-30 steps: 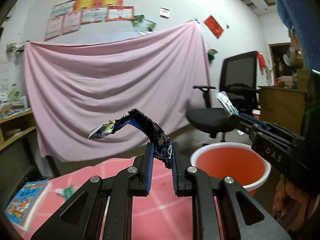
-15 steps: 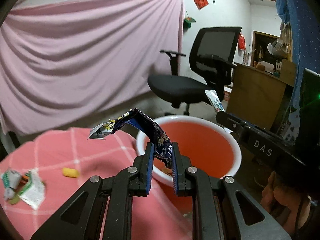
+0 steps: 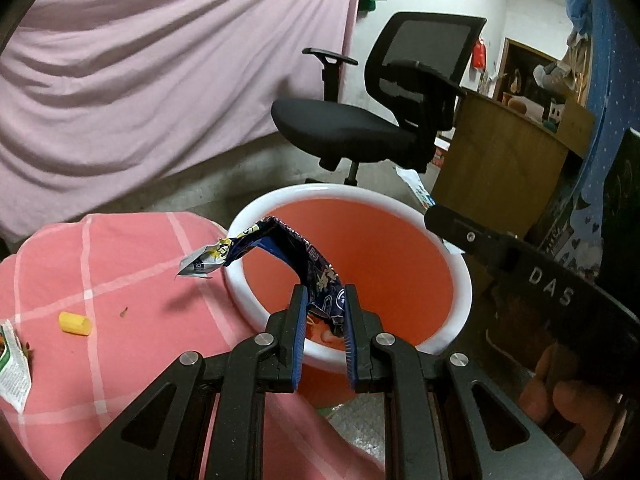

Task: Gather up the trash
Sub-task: 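Carry the blue wrapper and toothpaste tube over the orange bucket, then open both tools to drop the wrapper and tube into the bucket, then move both tools back over the remaining trash on the table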

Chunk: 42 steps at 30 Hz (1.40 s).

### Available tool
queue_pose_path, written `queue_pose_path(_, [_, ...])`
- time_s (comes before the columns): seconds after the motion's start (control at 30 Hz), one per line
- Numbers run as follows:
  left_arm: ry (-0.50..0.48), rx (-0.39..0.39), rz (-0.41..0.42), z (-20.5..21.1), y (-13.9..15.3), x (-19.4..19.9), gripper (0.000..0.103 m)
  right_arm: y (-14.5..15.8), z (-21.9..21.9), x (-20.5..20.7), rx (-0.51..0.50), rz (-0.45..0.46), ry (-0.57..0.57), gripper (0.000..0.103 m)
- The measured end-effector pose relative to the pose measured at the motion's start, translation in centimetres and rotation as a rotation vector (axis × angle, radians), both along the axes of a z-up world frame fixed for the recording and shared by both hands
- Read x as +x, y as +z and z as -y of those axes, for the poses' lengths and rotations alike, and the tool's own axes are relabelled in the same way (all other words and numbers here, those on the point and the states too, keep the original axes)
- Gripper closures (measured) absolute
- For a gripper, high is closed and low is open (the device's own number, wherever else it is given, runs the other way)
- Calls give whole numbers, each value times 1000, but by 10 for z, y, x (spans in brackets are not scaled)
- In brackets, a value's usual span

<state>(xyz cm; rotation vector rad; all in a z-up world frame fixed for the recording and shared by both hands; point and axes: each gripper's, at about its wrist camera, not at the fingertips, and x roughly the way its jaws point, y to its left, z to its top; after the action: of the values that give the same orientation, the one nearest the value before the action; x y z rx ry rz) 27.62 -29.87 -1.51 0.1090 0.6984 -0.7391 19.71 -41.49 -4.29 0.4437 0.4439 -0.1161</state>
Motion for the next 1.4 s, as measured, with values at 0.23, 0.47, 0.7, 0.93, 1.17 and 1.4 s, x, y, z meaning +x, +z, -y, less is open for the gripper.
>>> queue_pose_path(0.23, [8,13,-16,1,-5,4,75,-4,6,1,27,-23,-7,83])
queue_pose_path(0.47, [41,1,-18,-10,-4,3,75,-6,8,4,29,-47,-15,77])
queue_pose_path(0.7, [90,-12,-11,-28,0,4,75,-5,7,4,24,-46,-15,73])
queue_pose_path(0.93, [143,-40,13,-54,11,1,73,0,0,7,7,-29,4,71])
queue_pose_path(1.17, [217,-68,50,-88,25,-2,73,13,-18,9,-31,17,31,66])
queue_pose_path(1.4, [326,-118,105,-134,40,-10,60,28,-50,11,-67,112,55,56])
